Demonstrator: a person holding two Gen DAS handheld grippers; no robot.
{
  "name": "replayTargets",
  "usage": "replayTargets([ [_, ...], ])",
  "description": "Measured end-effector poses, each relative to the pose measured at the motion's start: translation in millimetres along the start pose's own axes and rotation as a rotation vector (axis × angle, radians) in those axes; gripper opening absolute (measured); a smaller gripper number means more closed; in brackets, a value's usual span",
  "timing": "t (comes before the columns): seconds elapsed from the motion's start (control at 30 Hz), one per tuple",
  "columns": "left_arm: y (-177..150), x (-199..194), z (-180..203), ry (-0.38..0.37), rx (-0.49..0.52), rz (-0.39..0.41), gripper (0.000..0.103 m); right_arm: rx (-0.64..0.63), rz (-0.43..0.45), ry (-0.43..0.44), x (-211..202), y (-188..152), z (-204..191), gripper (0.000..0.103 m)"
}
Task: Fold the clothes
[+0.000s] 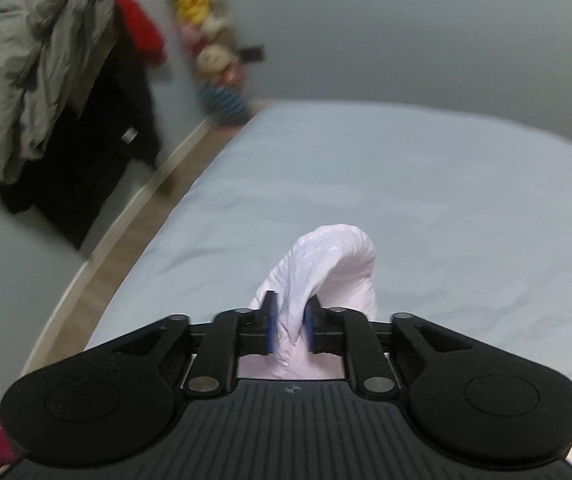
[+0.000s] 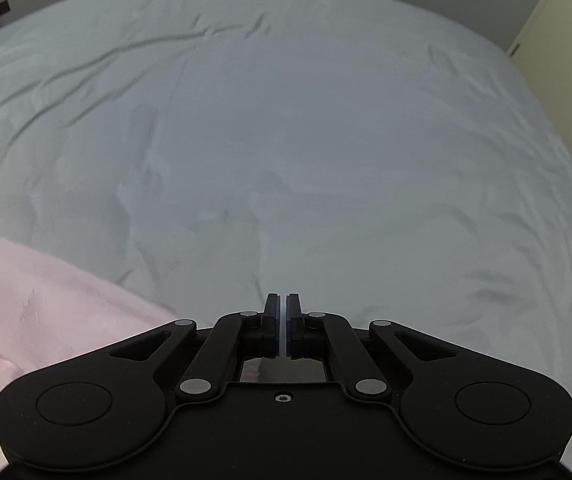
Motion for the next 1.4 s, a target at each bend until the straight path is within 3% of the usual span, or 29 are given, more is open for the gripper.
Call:
replayTargets([
  [0.2, -20.5, 10.7, -21.8, -0.032, -0.040, 0.006, 0.041, -0.037, -0.030, 0.017, 12.7, -16.1, -7.9, 0.002],
  [0.37, -46.7, 2.8, -49.5, -0.117, -0.027, 0.039, 0.044, -0.017, -0.017, 0.016, 11.8, -25.4, -9.1, 0.003],
  [0.5, -83.9, -10.6, -59.7, -0.146, 0.059, 0.031, 0.044, 0.015, 0.001, 0.017, 5.1, -33.2, -6.5, 0.004],
  [0.67, -131.8, -24.4, -47.4, -0.170, 0.312, 0.030, 0.044, 0.026, -0.011, 0.026, -5.3, -43.8, -6.8, 0.006],
  [0.77, -154.3, -25.0, -25.7, -0.161, 0.483, 0.006, 0.044, 0.026, -0.020, 0.023, -8.7, -50.2, -6.7, 0.006],
  [0.87, -164.8, -16.9, -7.0, -0.096, 0.579, 0.010, 0.044, 0.035, -0.028, 0.023, -12.1, -56.0, -5.6, 0.012],
  [1.07, -158.1, 36.2, 1.0, 0.002, 0.546, -0.027, 0.044, 0.047, -0.055, 0.014, -15.2, -66.6, -5.7, 0.018],
  [1.1, -156.6, 36.1, 1.5, -0.002, 0.539, -0.016, 0.040, 0.042, -0.059, 0.012, -15.2, -67.7, -6.4, 0.018],
  [1.13, -154.4, 34.9, 1.2, -0.010, 0.530, 0.002, 0.018, 0.038, -0.064, 0.010, -15.3, -68.9, -7.1, 0.018],
  [1.17, -152.6, 32.0, 0.2, -0.010, 0.533, 0.015, 0.007, 0.037, -0.068, 0.008, -14.8, -69.3, -7.2, 0.018],
  [1.3, -148.5, 15.1, -9.4, 0.033, 0.585, 0.046, 0.004, 0.049, -0.078, 0.003, -9.9, -67.7, -6.9, 0.018],
  [1.4, -147.2, 0.8, -32.0, 0.107, 0.617, 0.099, 0.004, 0.057, -0.079, 0.009, -4.8, -65.5, -9.2, 0.018],
])
Point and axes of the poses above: each gripper's, at about its wrist camera, not at the fingertips, and x roughly the way its jaws point, z to its right, y to its top, the point moved 1 cm from there along x, roughly the way its jaws point, and after that the axes turned 9 degrees about x, right-handed, at the moved point
